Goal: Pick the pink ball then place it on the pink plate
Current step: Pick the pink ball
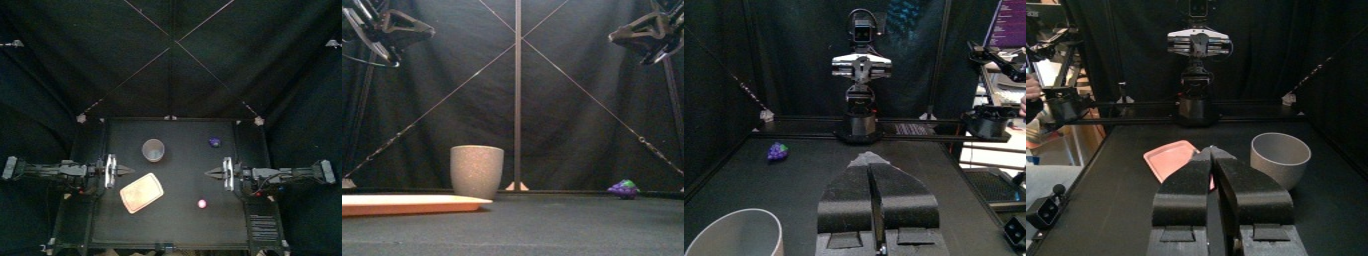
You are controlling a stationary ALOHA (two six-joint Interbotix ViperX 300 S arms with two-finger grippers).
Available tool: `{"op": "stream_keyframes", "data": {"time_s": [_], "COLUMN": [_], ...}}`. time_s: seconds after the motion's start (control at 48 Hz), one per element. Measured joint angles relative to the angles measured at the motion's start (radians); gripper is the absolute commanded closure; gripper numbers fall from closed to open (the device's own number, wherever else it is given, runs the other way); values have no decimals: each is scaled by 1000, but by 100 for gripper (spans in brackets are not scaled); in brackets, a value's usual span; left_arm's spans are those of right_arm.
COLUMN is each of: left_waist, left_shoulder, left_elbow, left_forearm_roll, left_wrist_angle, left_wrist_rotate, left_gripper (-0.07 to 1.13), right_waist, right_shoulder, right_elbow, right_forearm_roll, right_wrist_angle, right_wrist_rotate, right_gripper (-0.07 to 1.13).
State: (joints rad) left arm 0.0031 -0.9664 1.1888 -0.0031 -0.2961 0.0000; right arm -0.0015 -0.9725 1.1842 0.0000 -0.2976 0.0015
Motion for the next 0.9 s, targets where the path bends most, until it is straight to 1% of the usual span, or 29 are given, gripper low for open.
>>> {"op": "stream_keyframes", "data": {"time_s": [0.167,0.229,0.271,0.354,0.479,0.583,0.667,0.75,0.896], "left_waist": [-2,-2,-3,-3,-3,-2,0,3,12], "left_shoulder": [3,5,5,5,5,5,5,5,5], "left_elbow": [0,0,0,2,14,23,23,23,23], "left_forearm_roll": [-2,-2,-2,-2,-3,-5,-9,-17,-18], "left_wrist_angle": [-2,-2,-2,-2,-2,-2,-2,-3,-11], "left_wrist_rotate": [0,0,-2,0,-2,-2,-2,-2,-2], "left_gripper": [101,101,101,101,101,101,101,101,101], "right_waist": [2,14,37,106,196,239,261,273,279], "right_shoulder": [69,112,141,186,250,279,316,365,431], "right_elbow": [18,28,31,32,31,28,18,11,6], "right_forearm_roll": [-2,-2,0,2,46,114,155,172,170], "right_wrist_angle": [17,31,43,67,86,87,91,95,133], "right_wrist_rotate": [5,9,12,23,46,71,71,71,67], "right_gripper": [102,99,96,84,59,35,22,17,16]}}
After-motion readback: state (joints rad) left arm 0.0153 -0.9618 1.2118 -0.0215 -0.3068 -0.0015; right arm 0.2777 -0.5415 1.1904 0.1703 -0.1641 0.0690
